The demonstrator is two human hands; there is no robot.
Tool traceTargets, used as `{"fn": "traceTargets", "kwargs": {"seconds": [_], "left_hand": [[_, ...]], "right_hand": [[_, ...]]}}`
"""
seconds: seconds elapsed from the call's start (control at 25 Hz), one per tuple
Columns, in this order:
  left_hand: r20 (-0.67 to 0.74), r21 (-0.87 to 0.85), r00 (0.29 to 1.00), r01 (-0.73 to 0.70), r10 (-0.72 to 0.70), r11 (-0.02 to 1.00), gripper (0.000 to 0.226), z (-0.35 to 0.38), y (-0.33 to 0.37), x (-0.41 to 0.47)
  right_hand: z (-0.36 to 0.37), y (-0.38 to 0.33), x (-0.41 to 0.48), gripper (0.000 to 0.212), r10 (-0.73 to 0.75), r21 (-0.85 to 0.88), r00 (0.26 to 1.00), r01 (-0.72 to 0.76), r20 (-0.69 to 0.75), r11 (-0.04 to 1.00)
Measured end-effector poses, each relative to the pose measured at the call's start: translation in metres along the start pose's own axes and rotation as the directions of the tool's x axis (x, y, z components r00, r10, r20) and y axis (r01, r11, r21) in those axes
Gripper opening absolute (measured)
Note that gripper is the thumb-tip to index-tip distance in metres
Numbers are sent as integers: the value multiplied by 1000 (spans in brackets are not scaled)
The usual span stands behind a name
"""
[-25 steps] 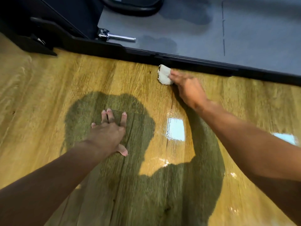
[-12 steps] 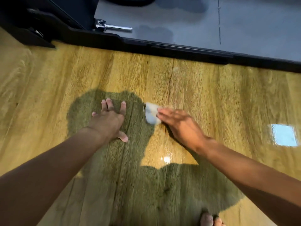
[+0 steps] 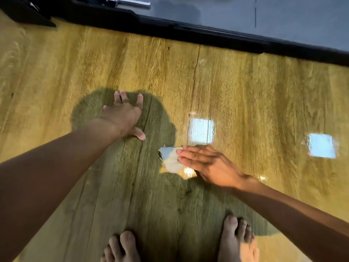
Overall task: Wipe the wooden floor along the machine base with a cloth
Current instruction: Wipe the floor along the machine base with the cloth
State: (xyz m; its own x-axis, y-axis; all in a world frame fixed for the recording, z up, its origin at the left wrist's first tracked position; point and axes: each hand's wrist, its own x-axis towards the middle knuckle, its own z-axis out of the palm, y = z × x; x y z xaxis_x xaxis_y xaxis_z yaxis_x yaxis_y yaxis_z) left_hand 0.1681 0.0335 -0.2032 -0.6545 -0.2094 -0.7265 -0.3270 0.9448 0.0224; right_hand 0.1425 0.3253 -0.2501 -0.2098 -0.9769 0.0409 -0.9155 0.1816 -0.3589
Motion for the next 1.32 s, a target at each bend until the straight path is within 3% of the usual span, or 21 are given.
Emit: {"fn": "traceTargets", "kwargs": {"seconds": [0.08,0.24,0.32,0.4,0.48,0.56,0.68,0.76,0.84,0.96,1.04,1.16,1.24,1.32], "left_hand": [[1,10,1000,13,-13,1000,129,-1,0,3],[-21,16,1000,12,-12,1000,129,1,-1,4],[-37,19,999,11,-10,1000,129,5,-4,6],[-46,25,999,10,-9,1000,130,8,-5,9],[-45,24,999,9,-8,1000,133,11,-4,13],[-59,40,998,16,-14,999,134,11,-5,16],[-77,58,997,10,-6,998,133,12,-8,16],[-88,61,996,4,2,998,131,15,-11,15],[-94,67,996,-2,8,998,131,16,-13,16],[-90,65,996,-9,15,998,129,12,-12,21],[-105,59,994,-23,29,998,120,6,-11,24],[-189,87,978,-76,91,993,108,-3,-4,25],[-185,54,975,-115,123,992,111,-8,1,26],[-117,50,982,-143,148,988,117,-10,8,28]], "right_hand": [[-10,20,19,51,28,-4,999,-28,31,1000],[-8,24,47,61,356,18,929,-356,-97,934],[16,-10,7,64,288,41,954,-285,-79,958],[27,-42,-38,61,79,27,997,-79,13,996],[24,-32,-45,61,-108,14,989,108,102,994],[11,-7,-17,59,-42,3,998,42,55,999],[-3,-1,9,64,271,36,960,-269,-63,962],[8,-25,-17,58,219,55,971,-215,-90,975],[13,-53,-56,42,55,85,997,-50,-57,995],[-3,-42,-65,36,-97,77,995,96,11,992],[-12,-11,-37,44,51,76,999,-51,-3,996],[-21,17,-3,51,314,45,943,-311,-108,949],[-9,5,-21,54,274,30,954,-272,-121,962],[0,-16,-55,52,95,70,993,-90,-66,994]]}}
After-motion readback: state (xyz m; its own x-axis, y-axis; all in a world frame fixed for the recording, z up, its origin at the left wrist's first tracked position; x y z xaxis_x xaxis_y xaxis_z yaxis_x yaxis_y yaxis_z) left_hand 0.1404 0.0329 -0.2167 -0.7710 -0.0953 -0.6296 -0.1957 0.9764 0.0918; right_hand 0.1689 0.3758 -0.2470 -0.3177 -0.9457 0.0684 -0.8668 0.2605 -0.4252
